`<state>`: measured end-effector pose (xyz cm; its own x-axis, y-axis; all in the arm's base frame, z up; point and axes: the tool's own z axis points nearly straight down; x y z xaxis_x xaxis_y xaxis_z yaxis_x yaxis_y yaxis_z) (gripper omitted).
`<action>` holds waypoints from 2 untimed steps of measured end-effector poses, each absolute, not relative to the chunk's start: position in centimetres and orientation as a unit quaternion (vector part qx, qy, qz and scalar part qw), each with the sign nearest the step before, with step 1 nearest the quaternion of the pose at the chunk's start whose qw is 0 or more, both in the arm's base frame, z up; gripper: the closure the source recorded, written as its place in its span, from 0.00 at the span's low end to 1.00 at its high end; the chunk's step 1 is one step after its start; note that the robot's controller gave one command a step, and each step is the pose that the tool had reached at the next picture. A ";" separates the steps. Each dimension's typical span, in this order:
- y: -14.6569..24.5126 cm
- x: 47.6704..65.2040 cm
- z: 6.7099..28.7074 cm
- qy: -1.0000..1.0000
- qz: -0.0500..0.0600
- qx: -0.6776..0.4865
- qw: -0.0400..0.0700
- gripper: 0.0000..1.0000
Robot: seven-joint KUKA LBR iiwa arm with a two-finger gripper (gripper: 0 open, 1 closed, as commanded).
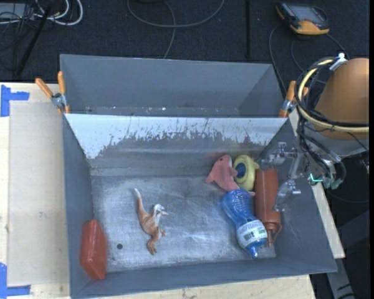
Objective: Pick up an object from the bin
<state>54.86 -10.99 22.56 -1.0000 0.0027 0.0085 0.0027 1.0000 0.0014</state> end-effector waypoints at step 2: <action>-11.7 53.4 18.2 -0.996 -0.001 -0.089 0.000 0.00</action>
Offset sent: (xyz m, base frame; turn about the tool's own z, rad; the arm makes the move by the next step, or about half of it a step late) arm -0.0531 -0.0231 -0.1556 0.5767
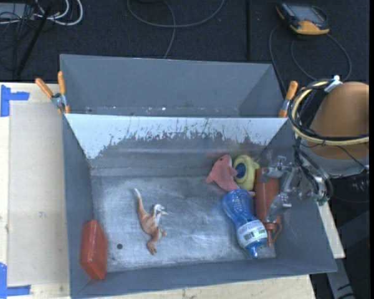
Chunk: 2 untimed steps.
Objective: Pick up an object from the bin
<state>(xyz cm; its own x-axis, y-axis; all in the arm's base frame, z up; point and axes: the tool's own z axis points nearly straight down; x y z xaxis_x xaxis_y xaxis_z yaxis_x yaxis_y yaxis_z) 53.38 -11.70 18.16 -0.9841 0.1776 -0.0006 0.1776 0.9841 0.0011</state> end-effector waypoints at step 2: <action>-11.3 51.6 15.7 0.950 0.000 0.312 -0.001 0.00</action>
Offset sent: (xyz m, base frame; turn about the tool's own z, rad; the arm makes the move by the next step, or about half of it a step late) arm -0.0285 0.0108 -0.0522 -1.2611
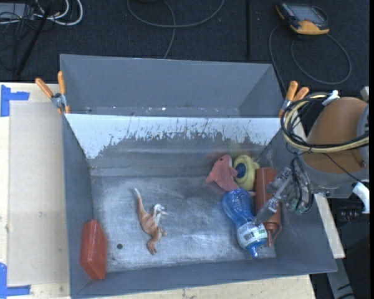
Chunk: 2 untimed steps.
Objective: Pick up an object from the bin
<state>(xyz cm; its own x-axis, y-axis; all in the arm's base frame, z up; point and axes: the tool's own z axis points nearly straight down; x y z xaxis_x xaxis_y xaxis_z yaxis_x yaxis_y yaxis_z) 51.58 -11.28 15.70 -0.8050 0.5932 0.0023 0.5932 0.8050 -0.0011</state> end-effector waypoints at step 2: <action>-6.6 48.6 8.3 -0.998 0.000 -0.065 -0.015 1.00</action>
Offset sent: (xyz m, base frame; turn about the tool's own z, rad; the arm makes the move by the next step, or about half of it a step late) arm -0.0410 0.0467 -0.0870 -0.5018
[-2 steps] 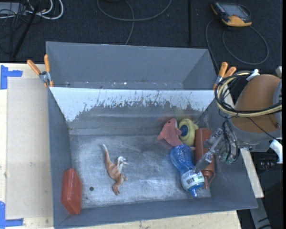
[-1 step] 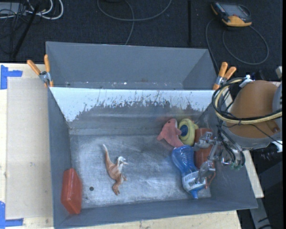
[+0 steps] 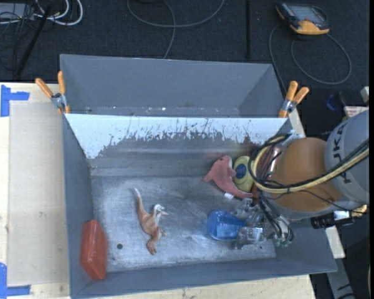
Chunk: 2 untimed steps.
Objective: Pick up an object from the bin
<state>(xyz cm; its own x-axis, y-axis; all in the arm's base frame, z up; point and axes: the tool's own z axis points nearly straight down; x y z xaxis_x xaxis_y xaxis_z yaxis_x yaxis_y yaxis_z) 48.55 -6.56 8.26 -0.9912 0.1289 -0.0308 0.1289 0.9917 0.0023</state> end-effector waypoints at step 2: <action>-6.6 48.6 8.4 0.998 0.000 0.064 0.014 1.00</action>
Offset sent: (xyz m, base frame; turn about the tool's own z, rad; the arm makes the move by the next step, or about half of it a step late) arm -0.0001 0.0001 0.0095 -0.0001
